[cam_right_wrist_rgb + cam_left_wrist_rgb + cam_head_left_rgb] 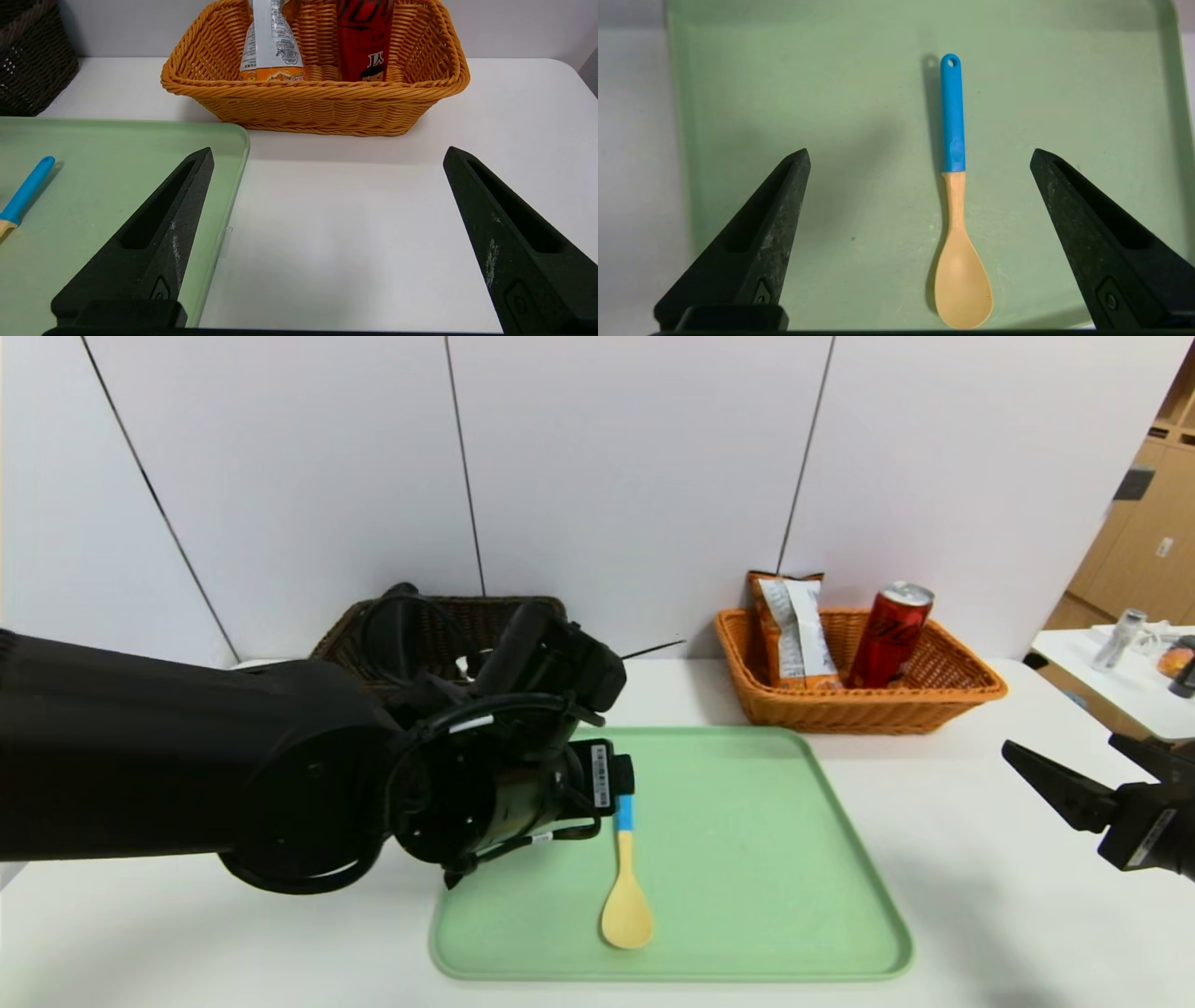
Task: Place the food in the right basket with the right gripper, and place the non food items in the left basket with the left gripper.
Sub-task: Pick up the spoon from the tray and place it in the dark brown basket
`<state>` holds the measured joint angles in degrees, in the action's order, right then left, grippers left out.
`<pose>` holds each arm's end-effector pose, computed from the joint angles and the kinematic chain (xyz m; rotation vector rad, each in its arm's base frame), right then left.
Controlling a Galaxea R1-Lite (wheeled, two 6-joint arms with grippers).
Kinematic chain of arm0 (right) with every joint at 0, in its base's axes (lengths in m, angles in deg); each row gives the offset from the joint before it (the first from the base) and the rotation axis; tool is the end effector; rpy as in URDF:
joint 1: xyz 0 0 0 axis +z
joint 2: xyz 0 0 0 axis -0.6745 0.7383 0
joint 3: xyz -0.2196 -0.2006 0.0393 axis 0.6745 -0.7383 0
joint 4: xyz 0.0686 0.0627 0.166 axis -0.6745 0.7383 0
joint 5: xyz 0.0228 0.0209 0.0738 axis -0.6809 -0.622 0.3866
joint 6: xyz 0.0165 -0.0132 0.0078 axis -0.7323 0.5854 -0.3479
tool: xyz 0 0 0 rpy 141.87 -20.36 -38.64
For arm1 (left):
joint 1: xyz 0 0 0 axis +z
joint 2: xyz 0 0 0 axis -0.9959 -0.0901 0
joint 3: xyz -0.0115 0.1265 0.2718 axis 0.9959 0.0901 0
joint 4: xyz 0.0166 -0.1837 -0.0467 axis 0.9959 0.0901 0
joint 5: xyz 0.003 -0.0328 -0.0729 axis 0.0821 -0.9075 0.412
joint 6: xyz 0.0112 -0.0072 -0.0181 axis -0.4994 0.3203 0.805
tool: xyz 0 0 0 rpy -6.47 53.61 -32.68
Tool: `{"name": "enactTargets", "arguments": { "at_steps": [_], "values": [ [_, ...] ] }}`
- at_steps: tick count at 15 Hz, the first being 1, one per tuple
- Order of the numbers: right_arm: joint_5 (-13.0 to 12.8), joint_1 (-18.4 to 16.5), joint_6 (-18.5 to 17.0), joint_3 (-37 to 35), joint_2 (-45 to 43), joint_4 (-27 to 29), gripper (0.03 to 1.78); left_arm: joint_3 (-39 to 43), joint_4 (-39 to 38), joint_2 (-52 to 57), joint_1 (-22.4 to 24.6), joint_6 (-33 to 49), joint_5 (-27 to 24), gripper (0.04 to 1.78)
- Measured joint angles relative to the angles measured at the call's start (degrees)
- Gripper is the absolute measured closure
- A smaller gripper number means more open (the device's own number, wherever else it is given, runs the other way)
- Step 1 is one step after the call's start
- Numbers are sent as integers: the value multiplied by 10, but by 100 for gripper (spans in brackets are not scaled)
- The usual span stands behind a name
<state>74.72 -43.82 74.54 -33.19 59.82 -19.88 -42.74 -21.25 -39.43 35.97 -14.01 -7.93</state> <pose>0.1472 -0.0009 0.1649 0.0367 0.1037 0.0940 0.2278 -0.2492 0.1881 -0.2287 0.7194 -0.2565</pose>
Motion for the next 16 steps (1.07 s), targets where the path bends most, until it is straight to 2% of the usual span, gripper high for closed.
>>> {"name": "enactTargets", "arguments": {
  "at_steps": [5, 11, 13, 16],
  "values": [
    [6, 5, -1, -10, -19, 1, 12, -9, -52, -64, -24, -5, 1, 15],
    [17, 7, -1, -18, -37, 1, 12, -13, -59, -113, -28, -12, 5, 13],
    [18, 7, -1, -18, -39, 1, 12, -7, -59, -116, -27, -16, 8, 47],
    [18, 7, -1, -19, -40, 1, 12, -4, -58, -118, -27, -23, 6, 85]
  ]
}}
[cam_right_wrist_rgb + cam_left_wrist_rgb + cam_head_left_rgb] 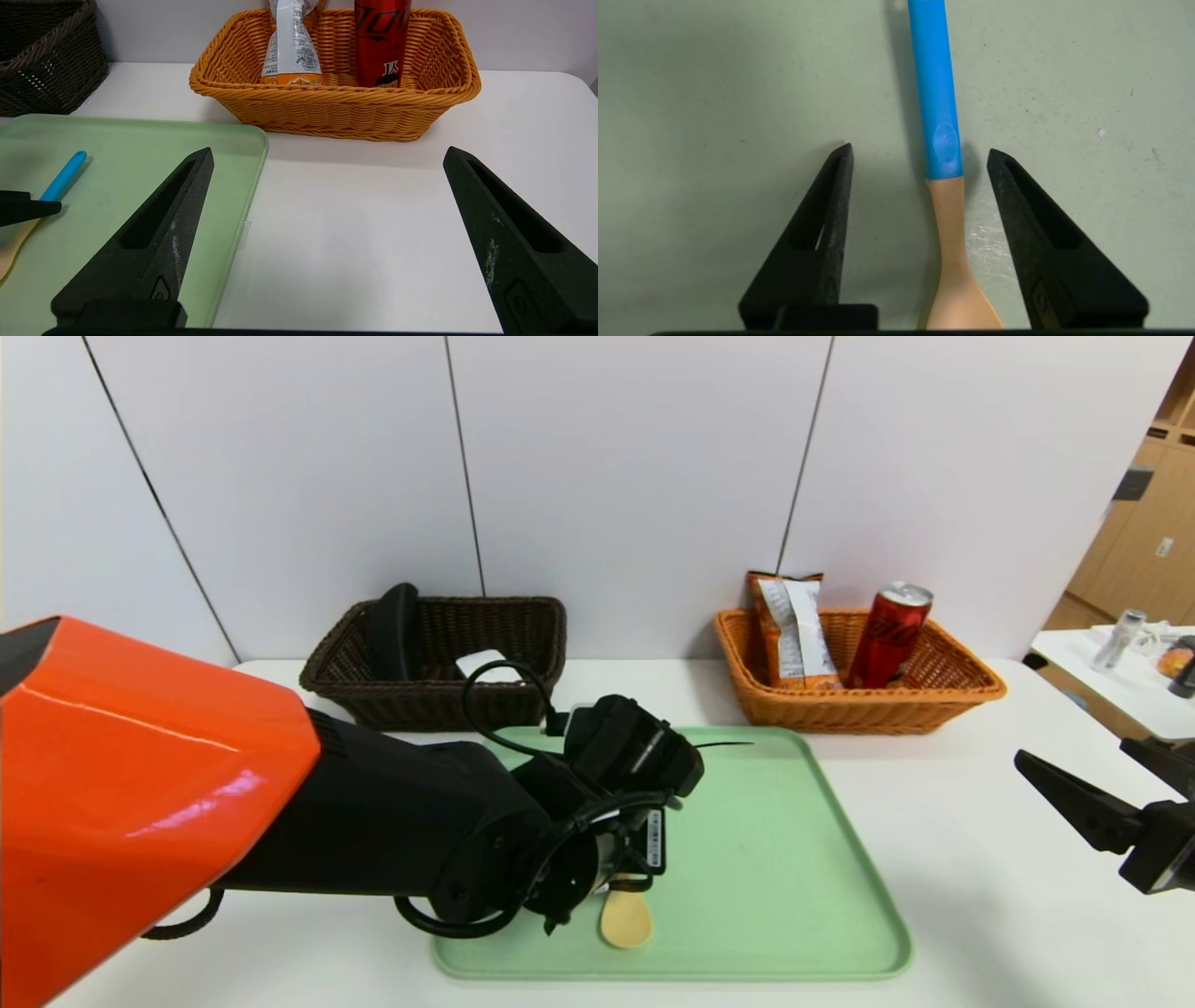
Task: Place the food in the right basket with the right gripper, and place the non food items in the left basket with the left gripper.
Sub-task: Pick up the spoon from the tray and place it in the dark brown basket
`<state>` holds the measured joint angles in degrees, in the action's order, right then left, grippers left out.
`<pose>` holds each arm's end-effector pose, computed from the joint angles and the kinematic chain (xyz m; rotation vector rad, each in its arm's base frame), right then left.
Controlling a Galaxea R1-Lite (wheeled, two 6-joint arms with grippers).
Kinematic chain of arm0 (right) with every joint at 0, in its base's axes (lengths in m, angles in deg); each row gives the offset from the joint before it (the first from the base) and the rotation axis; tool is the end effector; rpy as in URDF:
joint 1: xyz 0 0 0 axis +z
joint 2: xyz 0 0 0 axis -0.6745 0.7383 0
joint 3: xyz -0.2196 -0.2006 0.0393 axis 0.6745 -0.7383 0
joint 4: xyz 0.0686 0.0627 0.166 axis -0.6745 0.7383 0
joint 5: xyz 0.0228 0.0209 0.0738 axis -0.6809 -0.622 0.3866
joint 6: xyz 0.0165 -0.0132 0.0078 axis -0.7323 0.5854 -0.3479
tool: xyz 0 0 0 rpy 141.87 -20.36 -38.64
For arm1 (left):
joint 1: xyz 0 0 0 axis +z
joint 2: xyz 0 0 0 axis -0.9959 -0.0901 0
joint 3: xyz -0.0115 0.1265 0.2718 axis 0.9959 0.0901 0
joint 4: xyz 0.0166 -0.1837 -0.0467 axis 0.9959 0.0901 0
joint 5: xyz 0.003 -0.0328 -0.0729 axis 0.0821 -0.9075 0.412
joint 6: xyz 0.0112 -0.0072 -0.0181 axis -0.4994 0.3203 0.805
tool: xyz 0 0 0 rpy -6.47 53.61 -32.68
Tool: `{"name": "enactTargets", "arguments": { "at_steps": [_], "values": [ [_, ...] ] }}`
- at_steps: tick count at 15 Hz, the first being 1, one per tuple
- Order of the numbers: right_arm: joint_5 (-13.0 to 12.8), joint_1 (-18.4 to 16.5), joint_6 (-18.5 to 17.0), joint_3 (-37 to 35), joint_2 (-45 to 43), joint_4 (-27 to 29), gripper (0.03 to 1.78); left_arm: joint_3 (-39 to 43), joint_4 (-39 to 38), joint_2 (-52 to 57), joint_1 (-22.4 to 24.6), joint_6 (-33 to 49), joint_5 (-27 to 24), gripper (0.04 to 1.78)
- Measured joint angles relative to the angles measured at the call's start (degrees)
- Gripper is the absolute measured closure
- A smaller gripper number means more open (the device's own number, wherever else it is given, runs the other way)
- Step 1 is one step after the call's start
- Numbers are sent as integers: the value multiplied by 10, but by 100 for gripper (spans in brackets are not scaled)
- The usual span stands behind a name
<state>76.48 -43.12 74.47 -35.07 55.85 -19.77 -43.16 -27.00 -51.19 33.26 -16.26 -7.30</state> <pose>0.1321 0.0018 0.1657 0.0360 0.0699 0.1374 0.2408 -0.2909 0.1238 -0.1094 0.7836 -0.2743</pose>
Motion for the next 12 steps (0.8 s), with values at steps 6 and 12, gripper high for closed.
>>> {"name": "enactTargets", "arguments": {
  "at_steps": [6, 12],
  "values": [
    [0, 0, 0, 0, -4, 2, 12, 1, 2, -1, 0, -2, -2, 168],
    [0, 0, 0, 0, -6, 2, 12, -5, 4, 10, 5, -11, 14, 168]
  ]
}}
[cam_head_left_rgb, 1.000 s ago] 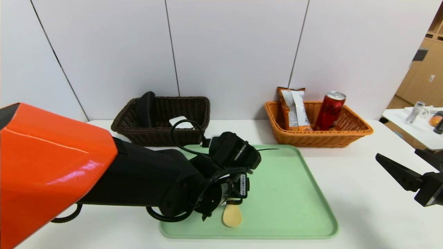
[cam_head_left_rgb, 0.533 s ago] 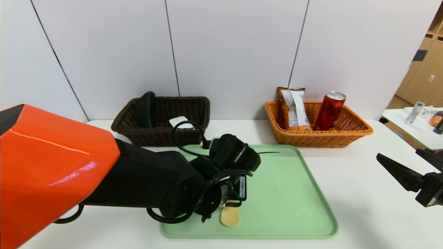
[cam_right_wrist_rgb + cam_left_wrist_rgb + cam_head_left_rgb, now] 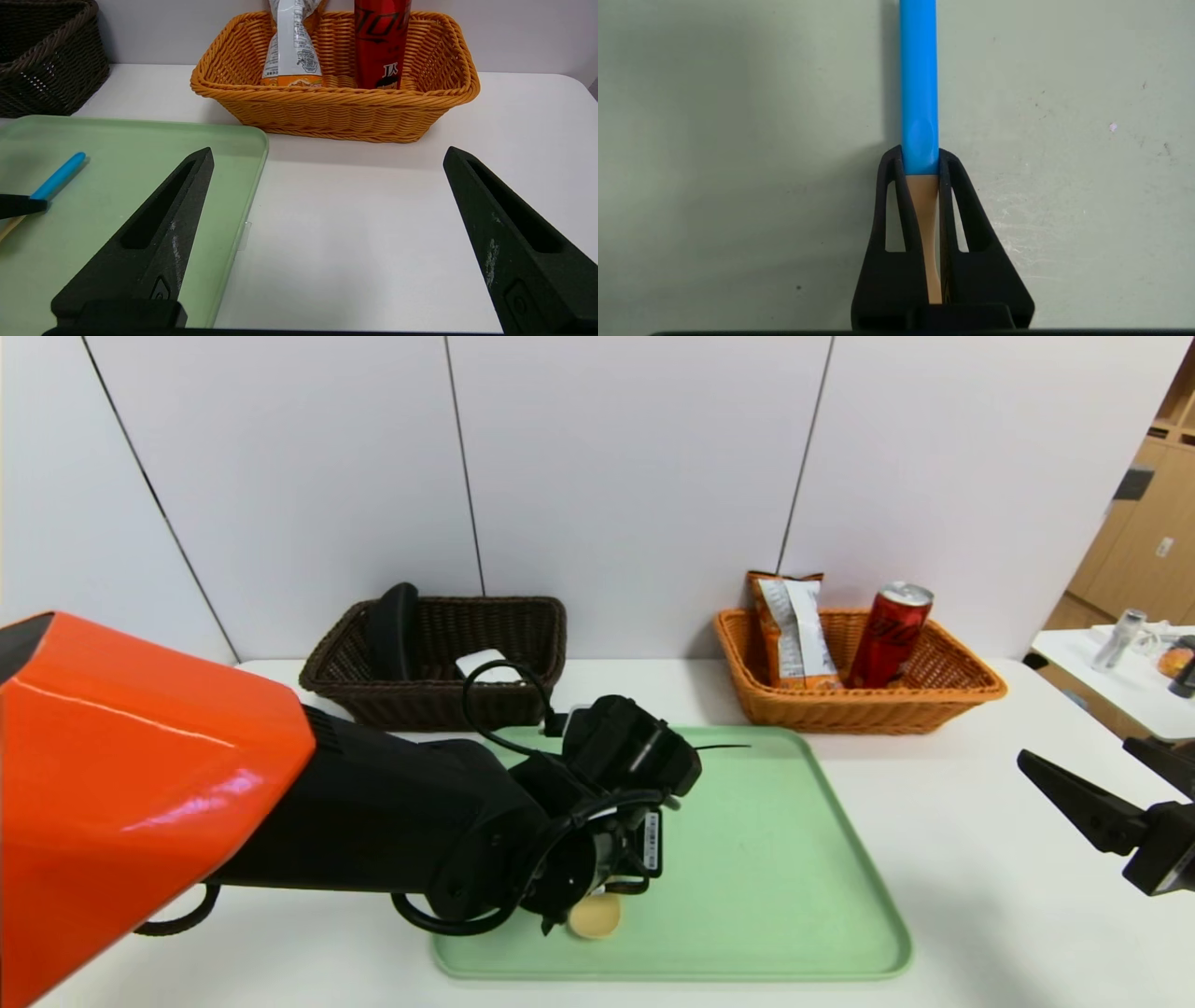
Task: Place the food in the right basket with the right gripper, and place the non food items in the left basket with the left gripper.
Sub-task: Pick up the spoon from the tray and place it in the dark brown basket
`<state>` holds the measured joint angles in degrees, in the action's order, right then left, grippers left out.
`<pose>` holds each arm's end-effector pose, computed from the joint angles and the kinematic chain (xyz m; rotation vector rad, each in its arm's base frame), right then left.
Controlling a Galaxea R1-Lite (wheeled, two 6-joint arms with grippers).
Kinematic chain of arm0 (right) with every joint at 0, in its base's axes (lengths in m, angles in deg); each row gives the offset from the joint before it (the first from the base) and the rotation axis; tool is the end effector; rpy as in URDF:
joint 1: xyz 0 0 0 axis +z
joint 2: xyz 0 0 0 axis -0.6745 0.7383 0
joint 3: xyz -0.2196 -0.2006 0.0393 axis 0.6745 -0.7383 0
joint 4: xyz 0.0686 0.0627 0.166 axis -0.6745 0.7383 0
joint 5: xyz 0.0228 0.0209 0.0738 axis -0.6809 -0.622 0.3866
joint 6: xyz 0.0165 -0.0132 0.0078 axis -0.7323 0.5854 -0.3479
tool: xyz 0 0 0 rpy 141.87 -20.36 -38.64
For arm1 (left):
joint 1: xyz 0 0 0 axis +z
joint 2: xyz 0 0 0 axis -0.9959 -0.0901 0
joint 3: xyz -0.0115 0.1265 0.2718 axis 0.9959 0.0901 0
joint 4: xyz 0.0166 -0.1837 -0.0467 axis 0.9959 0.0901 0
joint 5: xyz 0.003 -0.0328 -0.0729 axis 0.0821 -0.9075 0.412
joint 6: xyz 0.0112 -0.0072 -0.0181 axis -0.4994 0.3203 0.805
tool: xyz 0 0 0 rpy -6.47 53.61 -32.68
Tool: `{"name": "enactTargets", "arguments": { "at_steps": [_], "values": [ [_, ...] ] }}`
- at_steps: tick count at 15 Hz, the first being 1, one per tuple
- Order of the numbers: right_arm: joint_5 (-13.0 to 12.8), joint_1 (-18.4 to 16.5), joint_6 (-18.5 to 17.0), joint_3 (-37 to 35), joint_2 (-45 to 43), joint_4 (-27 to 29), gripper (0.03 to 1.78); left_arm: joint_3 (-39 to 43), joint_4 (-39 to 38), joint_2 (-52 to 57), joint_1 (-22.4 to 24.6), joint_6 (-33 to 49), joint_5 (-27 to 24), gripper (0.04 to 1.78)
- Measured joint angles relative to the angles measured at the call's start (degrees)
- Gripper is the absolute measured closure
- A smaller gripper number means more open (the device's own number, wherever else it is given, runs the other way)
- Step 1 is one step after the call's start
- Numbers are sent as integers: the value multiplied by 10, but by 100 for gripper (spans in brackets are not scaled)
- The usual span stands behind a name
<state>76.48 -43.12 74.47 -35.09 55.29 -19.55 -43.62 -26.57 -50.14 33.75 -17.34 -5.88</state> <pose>0.1304 0.0018 0.1665 0.0356 0.0643 0.1375 0.2425 -0.2870 0.1323 -0.1011 0.7532 -0.2594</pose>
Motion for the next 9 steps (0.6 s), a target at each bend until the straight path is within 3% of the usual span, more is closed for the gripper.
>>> {"name": "enactTargets", "arguments": {
  "at_steps": [5, 9],
  "values": [
    [0, 0, 0, -1, 0, 1, 12, -56, -5, 84, 58, -95, 15, 168],
    [7, 0, 1, -2, 0, 1, 12, -64, -52, 137, 151, -178, 3, 168]
  ]
}}
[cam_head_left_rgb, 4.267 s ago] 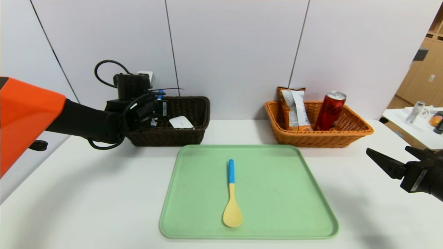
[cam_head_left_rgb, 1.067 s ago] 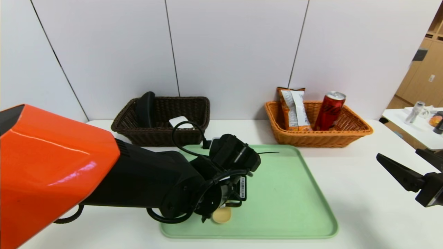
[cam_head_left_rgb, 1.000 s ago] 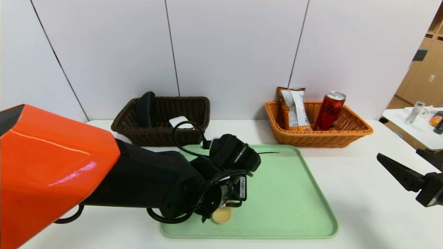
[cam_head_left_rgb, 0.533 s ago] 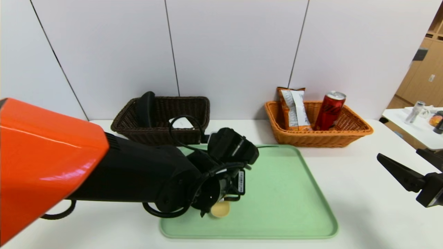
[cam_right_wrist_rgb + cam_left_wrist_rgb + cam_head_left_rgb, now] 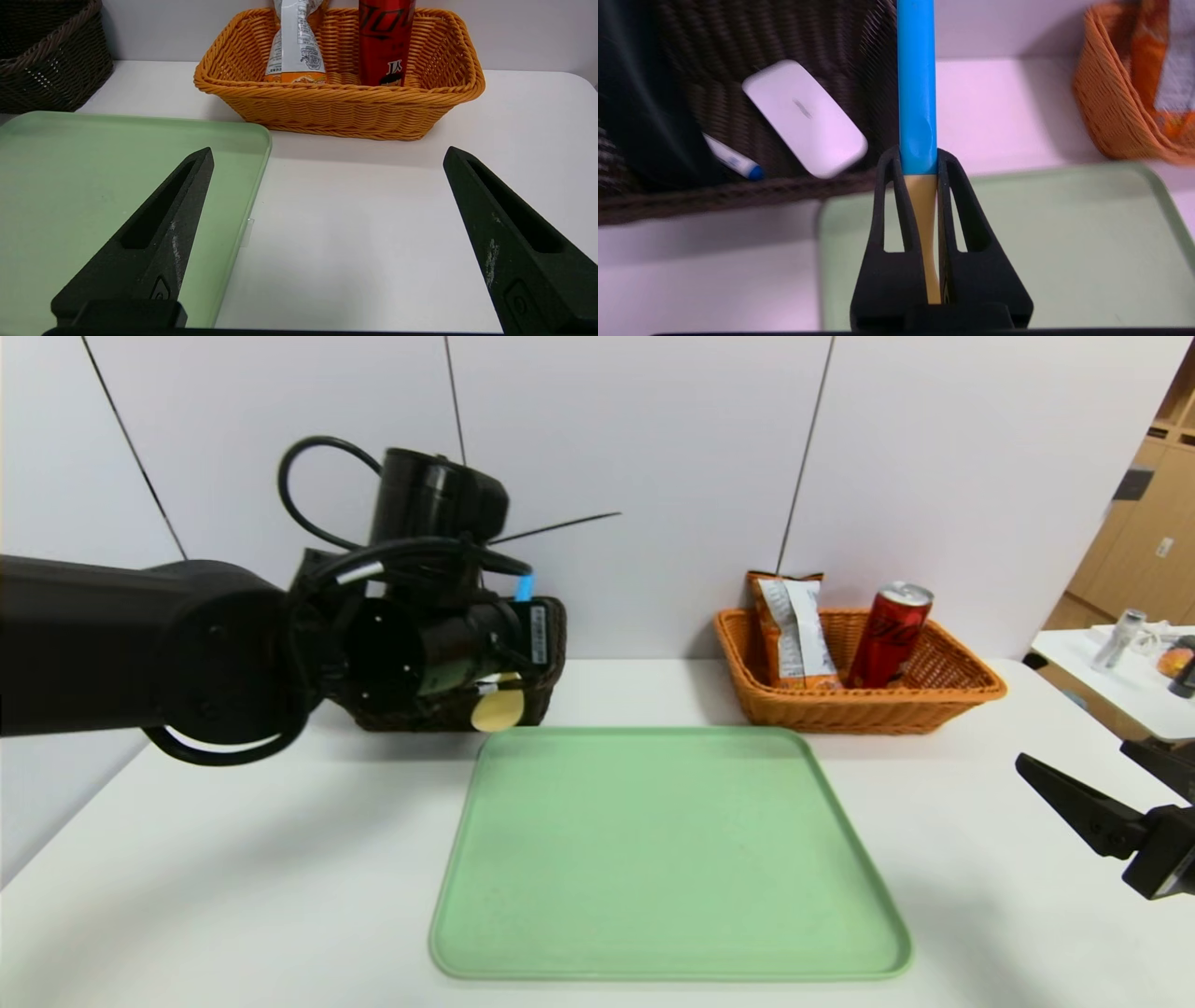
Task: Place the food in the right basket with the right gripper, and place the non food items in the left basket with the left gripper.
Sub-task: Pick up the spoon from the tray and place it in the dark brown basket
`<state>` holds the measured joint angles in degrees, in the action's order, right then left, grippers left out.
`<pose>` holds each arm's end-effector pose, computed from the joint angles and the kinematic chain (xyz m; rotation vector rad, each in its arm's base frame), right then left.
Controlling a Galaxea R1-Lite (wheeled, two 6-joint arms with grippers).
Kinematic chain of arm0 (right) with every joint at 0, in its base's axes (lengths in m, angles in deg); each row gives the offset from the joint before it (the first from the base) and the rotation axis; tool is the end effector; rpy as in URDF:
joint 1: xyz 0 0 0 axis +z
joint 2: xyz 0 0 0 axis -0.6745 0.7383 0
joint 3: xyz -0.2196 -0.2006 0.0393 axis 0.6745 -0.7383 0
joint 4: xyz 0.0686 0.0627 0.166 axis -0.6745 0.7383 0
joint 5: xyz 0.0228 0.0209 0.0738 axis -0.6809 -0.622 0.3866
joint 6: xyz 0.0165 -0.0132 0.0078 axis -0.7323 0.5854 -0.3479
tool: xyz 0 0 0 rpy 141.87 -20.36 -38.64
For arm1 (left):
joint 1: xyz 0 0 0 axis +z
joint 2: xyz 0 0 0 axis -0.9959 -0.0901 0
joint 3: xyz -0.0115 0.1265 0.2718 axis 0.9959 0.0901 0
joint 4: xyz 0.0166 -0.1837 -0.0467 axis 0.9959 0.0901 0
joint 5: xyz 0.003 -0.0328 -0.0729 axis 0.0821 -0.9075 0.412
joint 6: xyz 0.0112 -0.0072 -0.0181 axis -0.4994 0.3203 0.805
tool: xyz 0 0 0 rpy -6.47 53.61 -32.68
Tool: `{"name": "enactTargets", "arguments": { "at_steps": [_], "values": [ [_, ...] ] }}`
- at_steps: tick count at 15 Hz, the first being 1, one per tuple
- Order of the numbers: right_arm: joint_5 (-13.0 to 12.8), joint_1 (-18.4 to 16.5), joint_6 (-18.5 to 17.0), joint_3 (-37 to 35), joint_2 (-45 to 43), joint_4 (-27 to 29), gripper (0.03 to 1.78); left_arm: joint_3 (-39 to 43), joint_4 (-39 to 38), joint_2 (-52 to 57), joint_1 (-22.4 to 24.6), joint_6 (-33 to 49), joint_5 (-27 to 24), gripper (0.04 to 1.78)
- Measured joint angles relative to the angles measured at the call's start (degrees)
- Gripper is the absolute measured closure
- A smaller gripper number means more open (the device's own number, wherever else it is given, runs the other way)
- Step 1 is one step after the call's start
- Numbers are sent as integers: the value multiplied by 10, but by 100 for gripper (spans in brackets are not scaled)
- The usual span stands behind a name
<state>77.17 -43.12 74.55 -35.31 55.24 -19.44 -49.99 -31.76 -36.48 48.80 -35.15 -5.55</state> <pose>0.1299 0.0021 0.1654 0.0350 0.0693 0.1495 0.2833 -0.1956 0.2566 -0.1245 0.3432 -0.1859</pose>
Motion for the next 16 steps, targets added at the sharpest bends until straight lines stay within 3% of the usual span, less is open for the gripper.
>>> {"name": "enactTargets", "arguments": {
  "at_steps": [5, 13, 16],
  "values": [
    [1, 0, 0, -1, -2, -3, 12, 0, -171, -32, 123, -124, -60, 168],
    [0, 0, 0, 1, -18, 0, 11, 1, -320, -158, 170, -186, -79, 168],
    [0, 0, 0, 0, -24, 1, 11, 2, -332, -187, 176, -196, -79, 168]
  ]
}}
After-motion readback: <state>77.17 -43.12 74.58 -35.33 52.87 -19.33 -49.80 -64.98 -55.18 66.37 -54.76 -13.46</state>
